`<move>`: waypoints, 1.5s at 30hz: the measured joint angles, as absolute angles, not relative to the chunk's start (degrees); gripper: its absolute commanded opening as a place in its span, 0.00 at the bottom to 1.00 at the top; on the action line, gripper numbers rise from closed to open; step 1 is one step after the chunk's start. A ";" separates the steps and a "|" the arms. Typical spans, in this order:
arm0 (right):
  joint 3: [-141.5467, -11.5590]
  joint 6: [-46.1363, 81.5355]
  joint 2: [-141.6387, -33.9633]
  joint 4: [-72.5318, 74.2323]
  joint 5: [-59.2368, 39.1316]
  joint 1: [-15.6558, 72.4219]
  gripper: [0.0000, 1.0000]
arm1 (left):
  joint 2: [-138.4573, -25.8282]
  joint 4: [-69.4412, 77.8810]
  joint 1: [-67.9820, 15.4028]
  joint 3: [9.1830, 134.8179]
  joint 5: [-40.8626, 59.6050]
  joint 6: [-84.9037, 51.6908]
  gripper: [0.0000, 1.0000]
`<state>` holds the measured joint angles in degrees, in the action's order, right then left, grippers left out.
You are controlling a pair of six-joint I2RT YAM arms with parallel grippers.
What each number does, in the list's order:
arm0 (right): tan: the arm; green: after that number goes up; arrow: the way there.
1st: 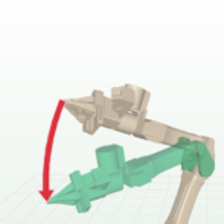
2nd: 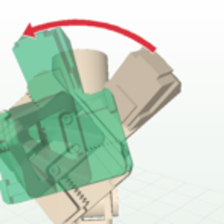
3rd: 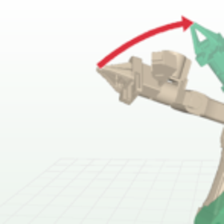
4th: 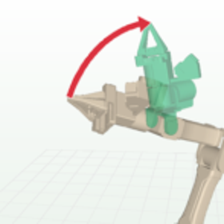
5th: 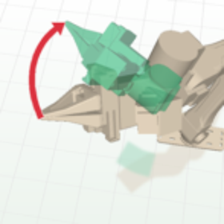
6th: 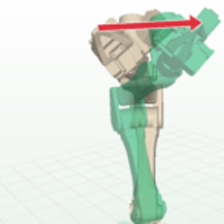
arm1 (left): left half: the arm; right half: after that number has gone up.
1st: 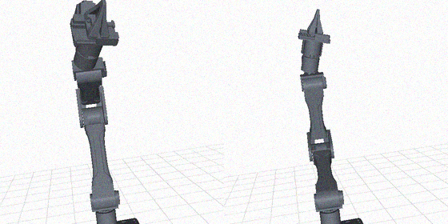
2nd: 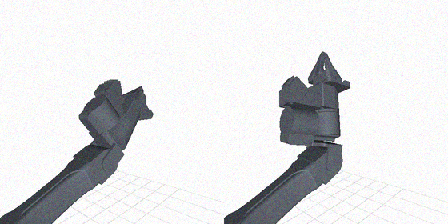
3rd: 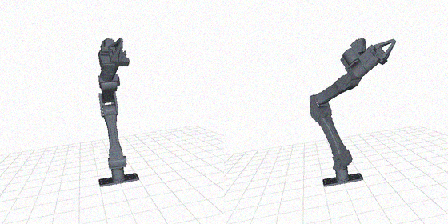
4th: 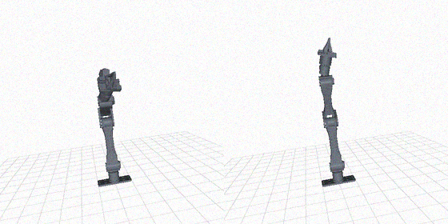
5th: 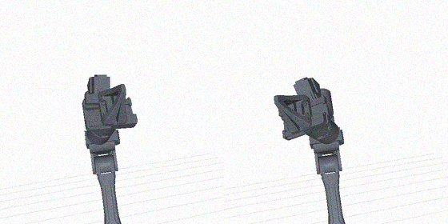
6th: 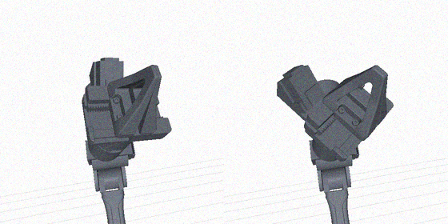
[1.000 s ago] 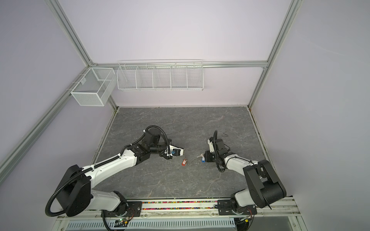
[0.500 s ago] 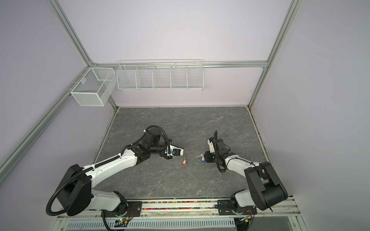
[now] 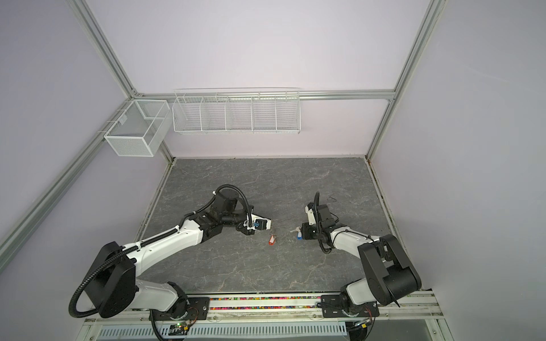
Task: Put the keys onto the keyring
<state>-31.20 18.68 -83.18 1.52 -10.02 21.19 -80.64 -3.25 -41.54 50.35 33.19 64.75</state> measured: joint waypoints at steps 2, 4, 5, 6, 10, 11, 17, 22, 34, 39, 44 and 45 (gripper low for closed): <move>-31.20 18.26 -83.18 1.32 -10.07 21.21 0.12 | -80.66 -3.38 -41.54 50.35 33.19 64.77 0.00; -31.22 18.02 -83.15 1.23 -10.26 21.26 0.09 | -80.71 -3.38 -41.54 50.35 33.19 64.77 0.00; -31.24 17.96 -83.15 1.26 -10.37 21.28 0.08 | -80.73 -3.40 -41.54 50.35 33.19 64.77 0.00; -31.29 17.87 -83.11 1.28 -10.41 21.28 0.07 | -80.79 -3.40 -41.54 50.37 33.19 64.77 0.00; -31.31 17.47 -82.70 1.04 -10.52 21.67 0.07 | -80.90 -3.42 -41.54 50.37 33.19 64.75 0.00; -31.31 17.23 -82.41 0.82 -10.50 21.82 0.07 | -80.90 -3.44 -41.54 50.37 33.19 64.77 0.00; -31.92 13.43 -77.56 -2.81 -10.28 22.90 0.07 | -80.90 -3.57 -41.54 50.37 33.19 64.75 0.00; -32.88 8.69 -70.87 -3.62 -11.49 23.77 0.07 | -80.90 -3.57 -41.54 50.37 33.19 64.77 0.00; -41.50 -13.04 -62.43 -12.29 -23.53 25.93 0.07 | -80.90 -3.55 -41.54 50.37 33.39 64.58 0.00; -39.99 -20.60 -59.44 -12.19 -25.85 27.68 0.07 | -80.90 -4.99 -41.56 51.33 35.64 63.70 0.00; -36.07 -28.40 -54.68 -8.05 -25.15 30.24 0.07 | -81.10 -8.21 -41.60 54.15 39.07 63.40 0.00; -35.64 -29.87 -54.26 -7.27 -24.60 30.68 0.07 | -81.30 -8.93 -41.63 54.74 39.75 63.26 0.00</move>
